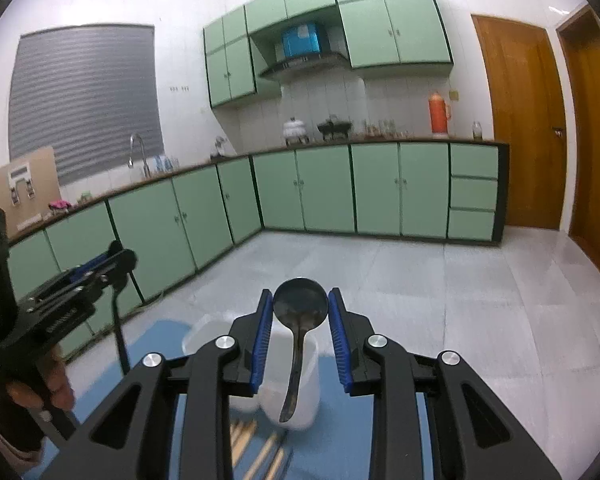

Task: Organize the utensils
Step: 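Lift the black spoon with the left tool while the right tool carries the metal spoon to the holder, then open the left tool over the white holder while the right tool drops the metal spoon in, then grasp a plain wooden chopstick with the left tool while the right tool grasps a black chopstick, then carry the wooden chopstick with the left tool while the right tool lowers the black chopstick into the holder, then open the left tool over the holder while the right tool releases the black chopstick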

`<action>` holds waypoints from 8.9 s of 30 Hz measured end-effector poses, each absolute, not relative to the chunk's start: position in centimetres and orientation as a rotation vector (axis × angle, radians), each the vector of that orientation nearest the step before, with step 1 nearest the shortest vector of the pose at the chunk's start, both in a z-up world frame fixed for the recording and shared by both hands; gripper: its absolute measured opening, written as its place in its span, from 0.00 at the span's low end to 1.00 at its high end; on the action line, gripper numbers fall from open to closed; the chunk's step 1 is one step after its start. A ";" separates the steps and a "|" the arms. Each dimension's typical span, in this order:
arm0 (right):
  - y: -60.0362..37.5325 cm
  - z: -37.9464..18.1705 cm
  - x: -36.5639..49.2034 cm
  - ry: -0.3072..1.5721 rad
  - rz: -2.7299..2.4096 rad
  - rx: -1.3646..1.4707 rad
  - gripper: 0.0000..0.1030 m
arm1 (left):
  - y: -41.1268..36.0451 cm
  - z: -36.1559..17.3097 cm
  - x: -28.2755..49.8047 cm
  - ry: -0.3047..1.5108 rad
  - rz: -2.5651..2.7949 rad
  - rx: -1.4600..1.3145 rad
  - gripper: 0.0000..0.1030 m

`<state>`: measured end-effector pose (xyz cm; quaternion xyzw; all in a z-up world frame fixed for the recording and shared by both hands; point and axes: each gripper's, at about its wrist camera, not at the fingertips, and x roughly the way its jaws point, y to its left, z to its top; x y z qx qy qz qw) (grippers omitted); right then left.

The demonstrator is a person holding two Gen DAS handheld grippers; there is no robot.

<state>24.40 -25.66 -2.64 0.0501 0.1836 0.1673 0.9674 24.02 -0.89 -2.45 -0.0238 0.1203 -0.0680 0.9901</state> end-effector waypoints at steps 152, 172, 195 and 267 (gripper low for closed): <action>-20.9 -22.0 5.8 0.871 0.247 0.101 0.09 | -1.1 -22.2 7.2 0.898 -0.162 0.025 0.45; -24.3 -17.6 5.4 0.770 0.220 0.152 0.07 | -1.6 -18.2 6.3 0.812 -0.194 0.013 0.07; -26.2 -6.2 8.5 0.475 0.275 0.196 0.07 | -1.3 -7.7 9.0 0.489 -0.190 -0.009 0.06; -25.8 -12.9 11.5 0.525 0.143 0.185 0.41 | 0.8 -12.4 11.1 0.514 -0.120 -0.016 0.53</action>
